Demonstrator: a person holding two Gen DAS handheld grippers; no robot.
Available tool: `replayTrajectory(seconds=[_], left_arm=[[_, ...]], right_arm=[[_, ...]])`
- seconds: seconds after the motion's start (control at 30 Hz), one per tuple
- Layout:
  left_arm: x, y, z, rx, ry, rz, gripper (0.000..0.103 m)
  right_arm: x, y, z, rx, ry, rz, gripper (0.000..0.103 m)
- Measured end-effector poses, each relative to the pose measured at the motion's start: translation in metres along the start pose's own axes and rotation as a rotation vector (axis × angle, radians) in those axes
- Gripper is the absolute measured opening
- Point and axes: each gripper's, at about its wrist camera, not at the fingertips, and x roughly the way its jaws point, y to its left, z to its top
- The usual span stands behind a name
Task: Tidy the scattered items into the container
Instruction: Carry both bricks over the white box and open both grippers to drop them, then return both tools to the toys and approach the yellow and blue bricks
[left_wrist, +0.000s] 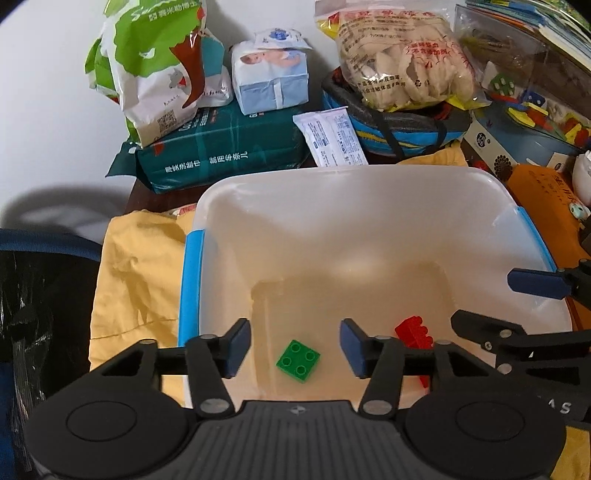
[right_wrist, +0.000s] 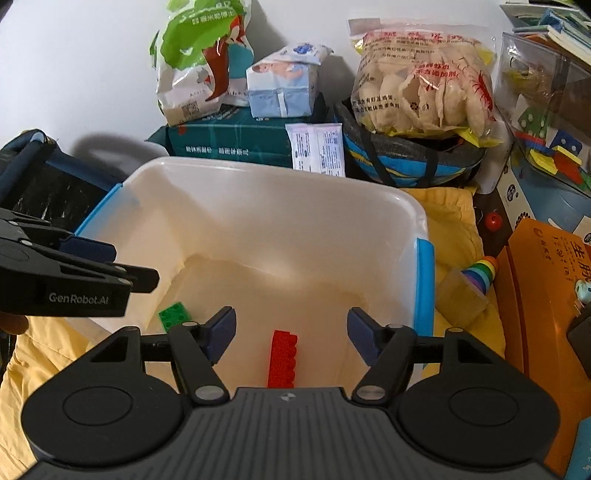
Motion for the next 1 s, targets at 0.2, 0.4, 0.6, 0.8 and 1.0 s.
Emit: replayTrajectory(seconds=[0.2,0.4,0.6,0.8,1.0], left_arm=[[-0.011,-0.006,-0.013,0.036,-0.027,0.012,0.062],[-0.062,-0.002,-0.046,0.04,-0.157,-0.033,0.063],[-0.106,0.004,-0.114,0.045,-0.252,-0.112,0.076],[-0.079,-0.008,-0.185,0.014,-0.119,-0.134,0.076],[-0.051,-0.038,-0.235,0.129,-0.037,-0.149,0.074]], right_arm=[[-0.022,0.003,-0.009,-0.023,-0.075,0.012,0.07],[-0.067,0.003,-0.036,-0.035,-0.201,0.017,0.084],[-0.097,0.005,-0.093,-0.051,-0.223,-0.008,0.092],[-0.081,-0.001,-0.15,-0.035,-0.09,-0.017,0.082],[-0.061,-0.004,-0.187,-0.051,-0.011,-0.022,0.069]])
